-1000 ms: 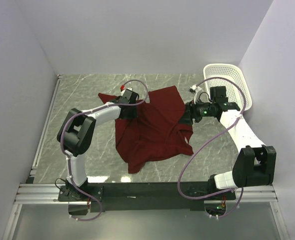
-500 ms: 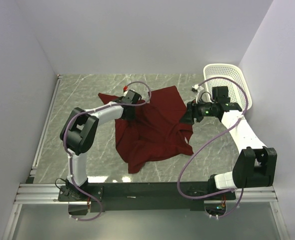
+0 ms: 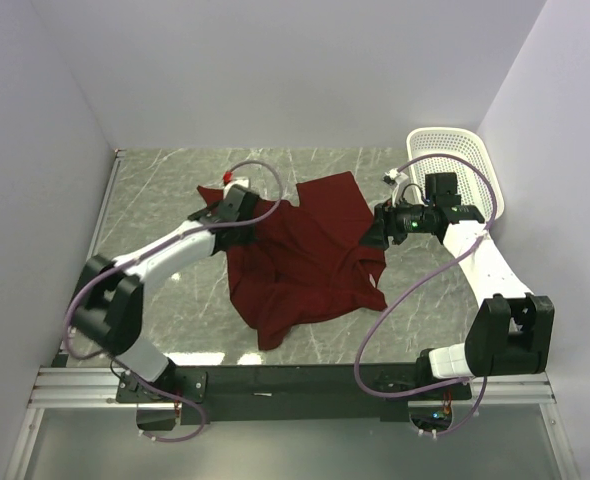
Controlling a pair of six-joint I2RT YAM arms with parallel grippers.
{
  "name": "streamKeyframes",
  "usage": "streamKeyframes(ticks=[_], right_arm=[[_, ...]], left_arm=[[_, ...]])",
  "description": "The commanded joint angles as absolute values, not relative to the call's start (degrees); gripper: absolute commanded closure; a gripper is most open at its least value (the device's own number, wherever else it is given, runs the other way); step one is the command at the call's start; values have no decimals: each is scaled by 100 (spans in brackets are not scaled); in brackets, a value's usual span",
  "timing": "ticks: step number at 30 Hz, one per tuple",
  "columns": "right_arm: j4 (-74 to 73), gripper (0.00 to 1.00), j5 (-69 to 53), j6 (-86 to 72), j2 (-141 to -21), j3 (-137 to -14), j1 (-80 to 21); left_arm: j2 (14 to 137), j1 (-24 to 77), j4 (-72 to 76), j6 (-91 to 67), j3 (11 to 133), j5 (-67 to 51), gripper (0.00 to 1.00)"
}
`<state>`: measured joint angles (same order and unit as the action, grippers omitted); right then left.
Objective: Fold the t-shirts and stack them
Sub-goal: Flatten the tshirt out
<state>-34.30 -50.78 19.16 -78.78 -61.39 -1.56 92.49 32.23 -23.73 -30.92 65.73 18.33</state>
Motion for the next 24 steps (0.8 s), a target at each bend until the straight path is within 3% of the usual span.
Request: streamKeyframes(ticks=[1, 7, 16, 24], right_arm=[[-3436, 34, -5282, 1977, -7629, -6135, -106], [-3524, 34, -5326, 2030, -7682, -6188, -106], [-3507, 34, -5309, 2039, -7585, -6135, -97], [-3577, 34, -5361, 2092, -7664, -6179, -88]], left_arm=[[8448, 3086, -2479, -3533, 5927, 1662, 94], [8147, 2778, -2338, -3586, 5441, 985, 76], [8666, 2435, -2153, -3621, 5450, 853, 66], [8666, 2259, -2083, -3533, 5396, 809, 74]])
